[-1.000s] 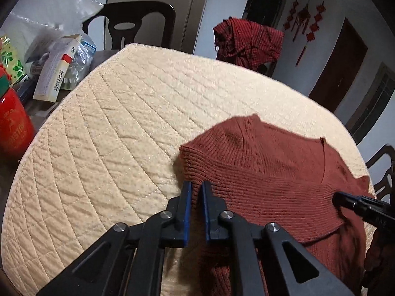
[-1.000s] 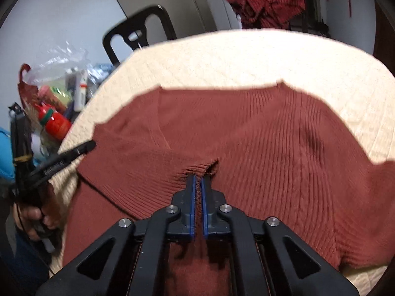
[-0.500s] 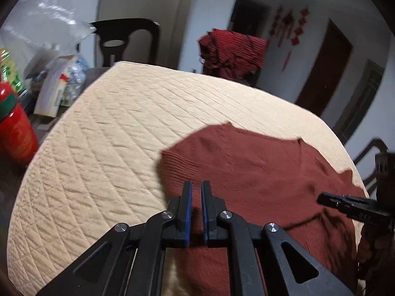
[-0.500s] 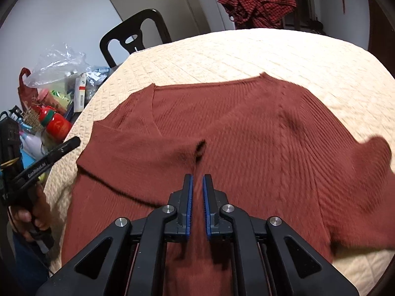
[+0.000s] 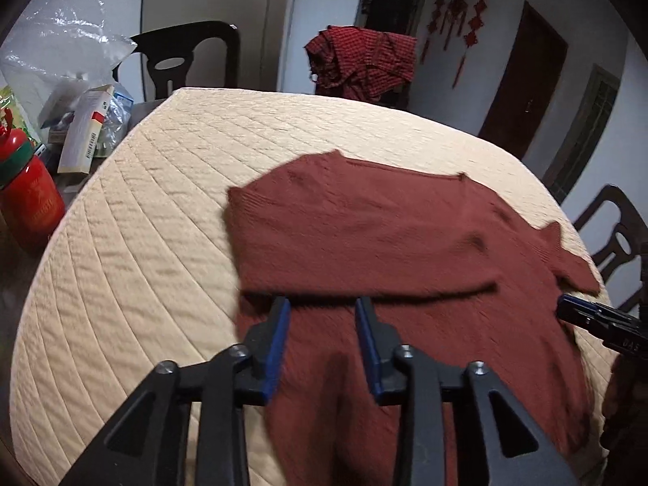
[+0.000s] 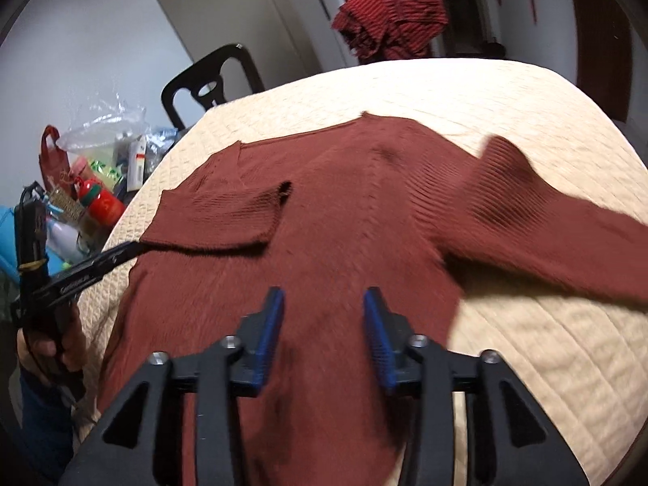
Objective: Fold small clothes
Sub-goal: 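Grasp the other sleeve cuff with the right tool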
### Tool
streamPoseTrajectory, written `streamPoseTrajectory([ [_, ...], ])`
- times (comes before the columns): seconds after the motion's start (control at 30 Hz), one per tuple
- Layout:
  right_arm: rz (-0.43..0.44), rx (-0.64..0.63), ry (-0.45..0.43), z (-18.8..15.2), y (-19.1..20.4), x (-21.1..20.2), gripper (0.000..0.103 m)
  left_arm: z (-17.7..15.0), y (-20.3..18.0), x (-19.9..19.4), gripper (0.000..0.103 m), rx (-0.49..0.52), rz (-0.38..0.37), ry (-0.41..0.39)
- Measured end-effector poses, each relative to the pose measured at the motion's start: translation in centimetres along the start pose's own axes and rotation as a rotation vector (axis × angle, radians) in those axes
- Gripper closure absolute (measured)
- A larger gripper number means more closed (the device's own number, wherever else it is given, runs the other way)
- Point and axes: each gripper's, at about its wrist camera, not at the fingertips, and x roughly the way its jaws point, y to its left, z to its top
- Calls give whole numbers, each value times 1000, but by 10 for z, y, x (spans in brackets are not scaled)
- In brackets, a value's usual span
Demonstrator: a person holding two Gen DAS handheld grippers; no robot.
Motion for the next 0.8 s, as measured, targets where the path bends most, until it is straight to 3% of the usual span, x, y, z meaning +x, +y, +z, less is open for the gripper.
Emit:
streamPoseTrajectory([
  [0.1,-8,31,0,-10,-8,-10,58,-10,-16,-7,56,21,-12,-3],
  [0.4,-50,89,-27,-33,-28,-31,58,-32,-49,-10,52,61,-48,20],
  [0.8,-114,319,-105,-26,-94,-47,58,-17,-66,4,50,82,-30,22],
])
